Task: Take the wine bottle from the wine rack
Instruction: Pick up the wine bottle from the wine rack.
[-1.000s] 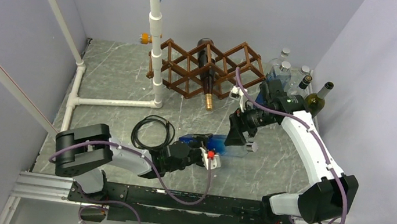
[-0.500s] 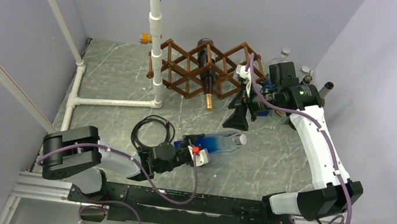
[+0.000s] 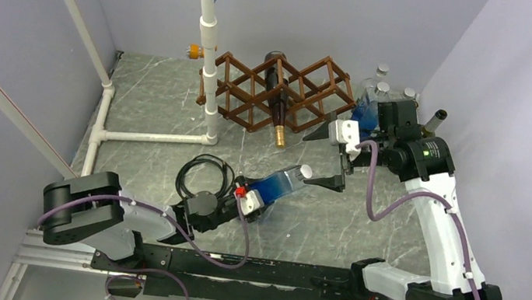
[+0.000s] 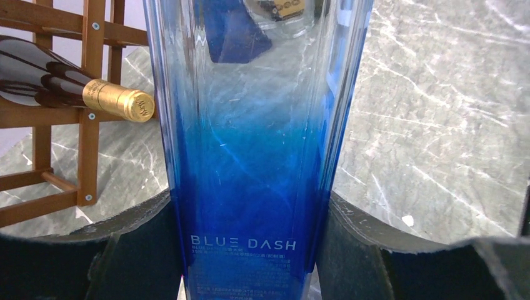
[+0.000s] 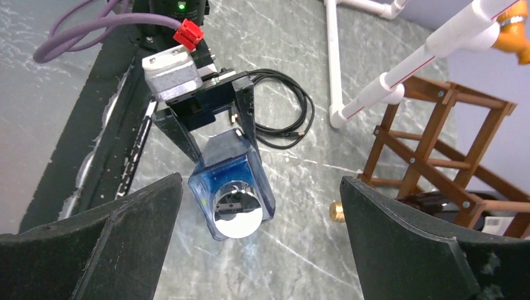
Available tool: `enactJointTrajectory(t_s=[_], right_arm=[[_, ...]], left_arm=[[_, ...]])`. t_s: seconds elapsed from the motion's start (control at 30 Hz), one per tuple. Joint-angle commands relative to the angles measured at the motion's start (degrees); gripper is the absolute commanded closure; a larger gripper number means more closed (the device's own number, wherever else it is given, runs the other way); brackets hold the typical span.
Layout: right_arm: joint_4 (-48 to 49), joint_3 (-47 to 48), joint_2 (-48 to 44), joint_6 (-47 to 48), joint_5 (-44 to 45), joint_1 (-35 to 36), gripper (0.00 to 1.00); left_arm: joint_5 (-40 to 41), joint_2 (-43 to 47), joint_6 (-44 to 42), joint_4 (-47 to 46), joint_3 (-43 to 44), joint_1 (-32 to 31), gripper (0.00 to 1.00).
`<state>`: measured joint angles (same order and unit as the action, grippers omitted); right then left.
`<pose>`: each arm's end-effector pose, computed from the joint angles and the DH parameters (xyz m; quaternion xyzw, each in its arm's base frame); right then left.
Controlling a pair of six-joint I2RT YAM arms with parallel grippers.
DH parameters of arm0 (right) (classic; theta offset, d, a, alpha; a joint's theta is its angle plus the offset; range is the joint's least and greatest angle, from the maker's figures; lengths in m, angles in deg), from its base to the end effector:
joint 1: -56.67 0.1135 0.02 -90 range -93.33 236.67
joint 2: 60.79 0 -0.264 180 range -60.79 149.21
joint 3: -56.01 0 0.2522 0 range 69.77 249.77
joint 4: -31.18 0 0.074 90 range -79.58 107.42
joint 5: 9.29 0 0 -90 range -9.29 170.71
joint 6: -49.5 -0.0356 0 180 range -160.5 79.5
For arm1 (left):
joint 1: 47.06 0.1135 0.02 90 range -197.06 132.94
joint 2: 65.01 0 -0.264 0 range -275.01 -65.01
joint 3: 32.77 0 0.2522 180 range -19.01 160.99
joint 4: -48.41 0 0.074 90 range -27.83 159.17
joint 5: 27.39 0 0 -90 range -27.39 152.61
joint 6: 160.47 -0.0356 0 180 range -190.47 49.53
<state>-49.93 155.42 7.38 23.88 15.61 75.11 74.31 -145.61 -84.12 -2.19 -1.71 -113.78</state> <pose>0.1746 0.0923 0.4213 -0.6621 0.4717 0.3524 0.4635 0.1052 -0.2262 0.1841 0.3941 0.5793 -0.2533 0.6670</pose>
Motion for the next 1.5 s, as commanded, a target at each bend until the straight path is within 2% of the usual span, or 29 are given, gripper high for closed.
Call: enactJointTrajectory(t_s=[0.0,0.3,0.5,0.67,0.9,1.17,1.37,1.47], right_arm=[[3.1,-1.8,-1.1,6.0,-3.8,-0.5,0.0],[6.9,-7.8,-1.6,3.4,-6.9,-3.4,0.01],[7.9,-14.2,-1.2,6.7,-9.9,-3.4,0.01],[8.0,-15.0,1.4,7.8,-11.6,-3.2,0.01],[6.3,-16.0,5.2,12.0,-12.5,-0.2,0.01],[10.0,-19.6,5.1,12.2,-13.1,2.8,0.02],[11.1,-20.0,6.2,11.9,-14.2,4.6,0.05],[12.0,-20.0,6.6,11.0,-15.0,5.1,0.1]], left_arm=[[-2.4,3.2,5.2,-9.8,-1.1,0.2,1.0],[-3.0,4.4,6.6,-13.9,-4.1,0.3,1.0],[-4.2,4.7,6.8,-14.9,-4.3,0.3,1.0],[-5.6,4.9,7.2,-15.0,-4.2,0.3,1.0],[-7.0,5.2,7.9,-15.0,-3.6,0.3,1.0],[-7.0,4.1,8.8,-16.3,-3.0,0.3,1.0],[-7.0,2.8,9.9,-17.6,-2.4,0.3,1.0],[-7.0,2.2,10.5,-18.4,-2.2,0.4,1.0]])
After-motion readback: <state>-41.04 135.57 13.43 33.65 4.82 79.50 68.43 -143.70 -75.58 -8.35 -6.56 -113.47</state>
